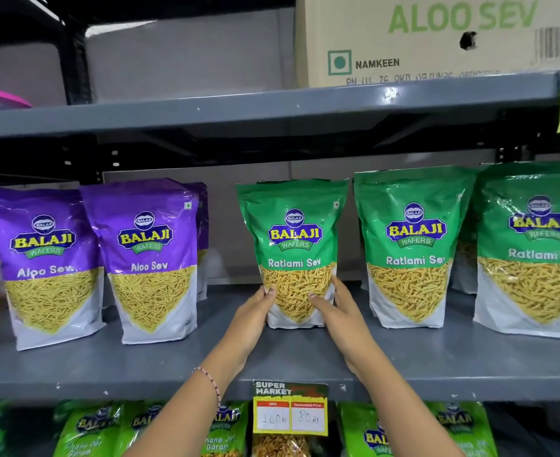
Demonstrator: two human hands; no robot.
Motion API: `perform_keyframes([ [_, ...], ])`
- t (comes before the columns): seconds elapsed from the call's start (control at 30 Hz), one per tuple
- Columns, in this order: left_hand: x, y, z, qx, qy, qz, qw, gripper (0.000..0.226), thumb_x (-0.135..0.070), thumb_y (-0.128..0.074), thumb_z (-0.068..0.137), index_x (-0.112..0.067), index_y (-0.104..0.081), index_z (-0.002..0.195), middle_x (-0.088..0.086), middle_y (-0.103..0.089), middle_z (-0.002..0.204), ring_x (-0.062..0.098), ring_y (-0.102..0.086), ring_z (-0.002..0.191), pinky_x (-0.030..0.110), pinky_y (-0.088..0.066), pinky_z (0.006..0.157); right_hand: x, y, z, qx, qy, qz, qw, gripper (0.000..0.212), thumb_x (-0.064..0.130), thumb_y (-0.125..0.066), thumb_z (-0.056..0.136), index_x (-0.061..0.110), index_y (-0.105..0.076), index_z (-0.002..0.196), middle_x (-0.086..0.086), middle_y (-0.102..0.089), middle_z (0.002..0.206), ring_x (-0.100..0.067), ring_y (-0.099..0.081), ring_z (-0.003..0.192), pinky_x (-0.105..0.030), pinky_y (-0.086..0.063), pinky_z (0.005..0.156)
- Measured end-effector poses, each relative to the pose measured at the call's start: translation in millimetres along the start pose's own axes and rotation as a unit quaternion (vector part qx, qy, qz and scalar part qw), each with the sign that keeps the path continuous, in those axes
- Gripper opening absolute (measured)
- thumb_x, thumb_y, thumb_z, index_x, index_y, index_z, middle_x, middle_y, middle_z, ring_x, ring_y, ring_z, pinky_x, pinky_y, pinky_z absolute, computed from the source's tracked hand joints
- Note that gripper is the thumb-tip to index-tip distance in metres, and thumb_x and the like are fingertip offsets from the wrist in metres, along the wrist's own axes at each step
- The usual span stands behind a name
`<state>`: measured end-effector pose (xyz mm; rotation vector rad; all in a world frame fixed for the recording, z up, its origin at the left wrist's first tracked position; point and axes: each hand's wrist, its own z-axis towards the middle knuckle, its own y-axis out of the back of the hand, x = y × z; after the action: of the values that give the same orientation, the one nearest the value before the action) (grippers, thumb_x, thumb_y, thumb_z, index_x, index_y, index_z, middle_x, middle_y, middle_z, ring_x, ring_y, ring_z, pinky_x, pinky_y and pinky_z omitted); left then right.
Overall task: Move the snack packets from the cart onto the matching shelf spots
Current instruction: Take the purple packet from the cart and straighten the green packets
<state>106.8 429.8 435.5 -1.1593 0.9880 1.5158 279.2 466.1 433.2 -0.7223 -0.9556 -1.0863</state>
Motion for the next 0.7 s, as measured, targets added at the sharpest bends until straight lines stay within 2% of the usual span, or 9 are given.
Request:
perform_keyframes([
  [0.1,-1,1,-1,0.020,0.002,0.028,0.999,0.059,-0.075,-0.061,0.066,-0.052,-0.059,0.120,-0.021,-0.063,0.131,0.010,-0.052,0.131,0.039,-0.031,0.117,2,0,-1,-0.009,-0.005,-0.004,1.000,0.047,0.024,-0.063,0.091,0.043,-0.043,0.128,0.026,-0.058,0.123,0.003,-0.054,0.116,-0.028,-0.040,0.101],
  [0.17,-11,3,-15,-0.008,-0.019,0.028,0.999,0.069,-0.067,-0.062,0.075,-0.039,-0.049,0.137,-0.022,-0.051,0.138,0.013,-0.044,0.138,0.031,-0.026,0.116,4,-2,-3,-0.040,0.000,-0.035,0.999,0.050,0.036,-0.065,0.087,0.036,-0.046,0.133,0.021,-0.059,0.127,-0.005,-0.056,0.120,-0.034,-0.042,0.105],
  [0.23,-18,12,-32,-0.130,-0.088,0.024,0.987,0.062,-0.040,-0.059,0.091,-0.025,-0.038,0.147,-0.016,-0.041,0.145,0.008,-0.036,0.140,0.023,-0.026,0.112,8,-7,-11,-0.113,0.064,-0.087,0.988,0.053,0.043,-0.064,0.086,0.030,-0.048,0.135,0.009,-0.061,0.133,-0.013,-0.057,0.122,-0.040,-0.046,0.104],
  [0.33,-23,51,-62,-0.298,-0.245,0.036,0.922,0.058,-0.019,-0.054,0.095,-0.024,-0.032,0.149,-0.020,-0.033,0.151,-0.006,-0.030,0.139,0.006,-0.026,0.110,18,-42,-31,-0.169,0.162,-0.083,0.969,0.038,0.034,-0.060,0.089,0.026,-0.057,0.126,0.002,-0.062,0.129,-0.016,-0.058,0.120,-0.039,-0.046,0.102],
  [0.4,-25,91,-69,-0.369,-0.266,-0.005,0.891,0.059,-0.016,-0.050,0.097,-0.023,-0.026,0.151,-0.020,-0.029,0.151,-0.007,-0.028,0.138,-0.004,-0.026,0.100,19,-84,-34,-0.089,0.145,-0.068,0.983,0.038,0.034,-0.059,0.083,0.027,-0.060,0.121,0.005,-0.062,0.128,-0.012,-0.056,0.121,-0.032,-0.043,0.103],
  [0.47,-22,136,-68,-0.396,-0.220,-0.016,0.891,0.061,-0.025,-0.051,0.097,-0.027,-0.024,0.151,-0.016,-0.030,0.152,0.001,-0.032,0.138,0.011,-0.028,0.109,14,-129,-27,0.028,0.085,-0.061,0.994,0.048,0.036,-0.063,0.081,0.029,-0.053,0.128,0.009,-0.055,0.135,-0.012,-0.050,0.129,-0.032,-0.039,0.108],
  [0.57,-7,183,-58,-0.351,-0.123,-0.040,0.927,0.051,-0.044,-0.051,0.087,-0.034,-0.047,0.137,-0.014,-0.047,0.142,0.007,-0.041,0.133,0.032,-0.030,0.114,3,-181,-11,0.143,-0.014,-0.075,0.987,0.070,0.034,-0.066,0.087,0.026,-0.032,0.148,0.012,-0.041,0.142,-0.015,-0.039,0.139,-0.031,-0.032,0.112],
  [0.63,-3,189,-56,-0.325,-0.079,-0.045,0.941,0.035,-0.047,-0.052,0.084,-0.030,-0.061,0.113,-0.011,-0.058,0.118,0.010,-0.047,0.118,0.034,-0.039,0.102,-3,-202,-4,0.179,-0.029,-0.070,0.981,0.079,0.040,-0.067,0.082,0.030,-0.027,0.149,0.013,-0.044,0.146,-0.014,-0.044,0.136,-0.033,-0.034,0.112],
  [0.7,-6,184,-59,-0.307,-0.061,0.027,0.949,0.026,-0.037,-0.048,0.095,-0.026,-0.059,0.115,-0.007,-0.056,0.112,0.011,-0.046,0.111,0.034,-0.036,0.096,-11,-213,-1,0.186,-0.022,-0.080,0.979,0.090,0.051,-0.066,0.072,0.035,-0.024,0.150,0.010,-0.046,0.151,-0.011,-0.046,0.135,-0.038,-0.036,0.115],
])
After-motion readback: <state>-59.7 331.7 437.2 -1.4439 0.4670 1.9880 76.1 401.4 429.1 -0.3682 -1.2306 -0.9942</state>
